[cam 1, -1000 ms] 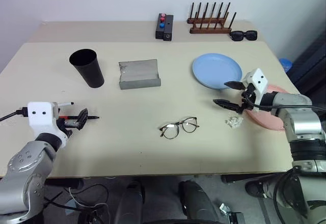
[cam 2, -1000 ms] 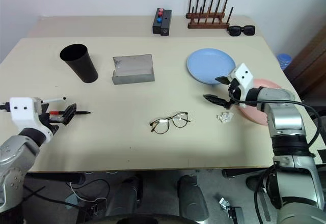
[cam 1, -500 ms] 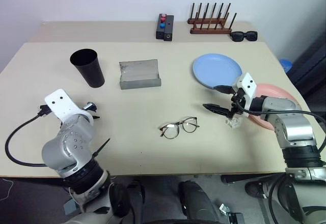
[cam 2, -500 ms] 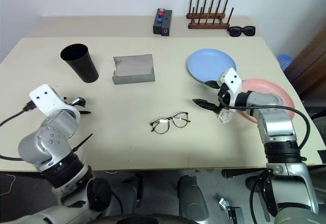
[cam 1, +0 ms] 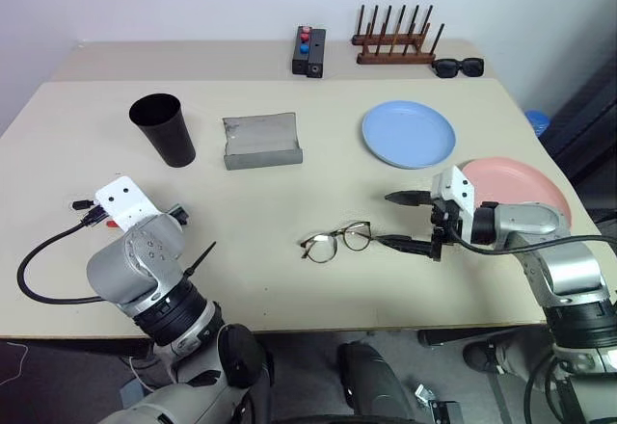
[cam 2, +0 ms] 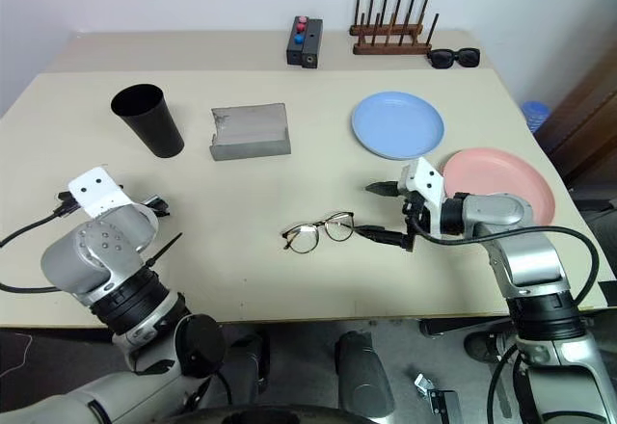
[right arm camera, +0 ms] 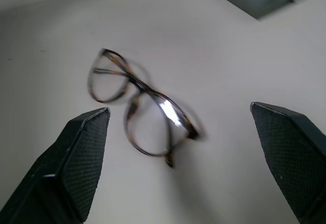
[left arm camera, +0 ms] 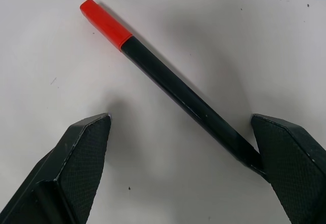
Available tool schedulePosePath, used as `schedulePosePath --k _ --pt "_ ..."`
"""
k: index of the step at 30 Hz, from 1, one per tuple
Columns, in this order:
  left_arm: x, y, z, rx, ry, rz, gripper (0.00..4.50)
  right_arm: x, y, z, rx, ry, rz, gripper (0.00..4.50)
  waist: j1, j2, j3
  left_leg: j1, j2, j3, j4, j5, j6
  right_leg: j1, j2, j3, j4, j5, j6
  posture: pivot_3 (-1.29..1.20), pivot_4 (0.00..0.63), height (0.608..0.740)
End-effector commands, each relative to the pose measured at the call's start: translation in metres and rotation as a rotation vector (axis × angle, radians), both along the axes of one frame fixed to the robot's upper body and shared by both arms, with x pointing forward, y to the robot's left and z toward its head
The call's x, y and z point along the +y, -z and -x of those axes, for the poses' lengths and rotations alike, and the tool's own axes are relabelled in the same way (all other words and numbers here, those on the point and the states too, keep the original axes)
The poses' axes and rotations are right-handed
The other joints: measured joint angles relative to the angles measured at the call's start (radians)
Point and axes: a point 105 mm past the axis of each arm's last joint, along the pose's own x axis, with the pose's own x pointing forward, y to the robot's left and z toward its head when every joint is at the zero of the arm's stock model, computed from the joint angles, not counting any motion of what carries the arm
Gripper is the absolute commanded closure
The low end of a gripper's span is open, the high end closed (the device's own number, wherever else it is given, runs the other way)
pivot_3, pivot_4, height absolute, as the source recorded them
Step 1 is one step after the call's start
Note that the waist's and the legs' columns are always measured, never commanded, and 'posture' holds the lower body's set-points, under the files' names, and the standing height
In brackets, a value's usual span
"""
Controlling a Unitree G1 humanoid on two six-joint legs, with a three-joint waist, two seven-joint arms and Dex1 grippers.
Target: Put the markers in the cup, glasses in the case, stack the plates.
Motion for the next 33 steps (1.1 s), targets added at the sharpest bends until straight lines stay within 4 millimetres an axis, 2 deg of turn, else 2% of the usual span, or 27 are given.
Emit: schedulePosePath --k 1,3,6,9,10,14,20,22,26,30,33 --pt "0.006 0.001 0.000 0.006 -0.026 0.005 0.53 0.018 -0.012 0.008 -0.065 -0.057 -0.036 0.00 0.000 0.000 0.000 0.000 0.000 0.000 0.000 0.000 0.000 0.000 0.000 0.000 0.000 0.000 0.000 0.00 0.150 0.740" --pt "0.007 0.001 -0.001 0.006 -0.031 0.006 1.22 0.024 -0.013 0.009 -0.083 -0.064 -0.050 0.00 0.001 0.000 0.000 0.000 0.000 0.000 0.000 0.000 0.000 0.000 0.000 0.000 0.000 0.000 0.000 0.00 0.150 0.740" --pt "0.008 0.000 -0.003 -0.001 -0.042 0.008 2.70 0.043 -0.019 0.011 -0.134 -0.098 -0.110 0.00 0.003 0.000 0.000 0.000 0.000 0.000 0.000 0.000 0.000 0.000 0.000 0.000 0.000 0.000 0.000 0.00 0.150 0.740" --pt "0.009 -0.001 -0.004 -0.005 -0.052 0.009 4.23 0.053 -0.022 0.011 -0.146 -0.107 -0.130 0.00 0.005 0.000 0.000 0.000 0.000 0.000 0.000 0.000 -0.001 0.000 0.000 0.000 0.000 0.000 0.000 0.00 0.150 0.740" --pt "0.010 -0.001 -0.004 -0.007 -0.057 0.008 4.45 0.055 -0.022 0.010 -0.149 -0.111 -0.133 0.00 0.005 0.000 0.000 0.000 0.000 0.000 0.001 0.000 -0.001 0.000 0.000 0.000 0.000 0.000 0.000 0.00 0.150 0.740" --pt "0.016 -0.008 -0.003 -0.043 -0.078 -0.025 4.45 0.063 -0.023 0.009 -0.151 -0.123 -0.137 0.00 0.003 -0.001 0.000 0.000 0.000 0.000 0.000 0.000 -0.001 0.001 0.000 0.000 0.000 0.000 0.000 0.00 0.150 0.740" --pt "0.028 -0.032 -0.006 -0.199 -0.117 -0.088 4.45 0.069 -0.024 0.004 -0.161 -0.128 -0.150 0.00 0.002 -0.001 0.000 -0.001 0.000 -0.001 0.000 0.000 -0.001 0.000 0.000 0.000 0.000 0.000 0.000 0.00 0.150 0.740" --pt "0.037 -0.052 -0.009 -0.314 -0.110 -0.164 4.45 0.072 -0.025 0.003 -0.171 -0.128 -0.160 0.00 0.001 -0.001 0.000 0.000 0.000 -0.001 0.000 0.000 -0.001 0.000 0.000 -0.001 0.000 0.000 0.000 0.00 0.150 0.740" --pt "0.037 -0.115 -0.017 -0.651 0.024 -0.345 4.45 0.078 -0.024 -0.001 -0.178 -0.109 -0.189 0.00 0.001 -0.001 0.000 -0.001 0.000 -0.001 -0.001 0.001 -0.001 -0.001 0.000 0.000 0.000 0.000 0.000 0.00 0.150 0.740" --pt "0.022 -0.160 -0.024 -0.824 0.212 -0.568 4.45 0.084 -0.024 -0.001 -0.179 -0.102 -0.229 0.00 0.006 -0.001 0.000 -0.001 0.000 0.000 -0.001 0.001 -0.001 0.000 0.000 0.000 0.000 0.000 0.000 0.00 0.150 0.740" --pt "0.003 -0.181 -0.038 -0.888 0.362 -0.702 4.45 0.088 -0.029 -0.006 -0.189 -0.090 -0.263 0.00 0.006 -0.001 0.000 0.000 0.000 -0.001 -0.001 0.001 -0.001 0.000 0.000 0.000 0.000 0.000 0.000 0.00 0.150 0.740"
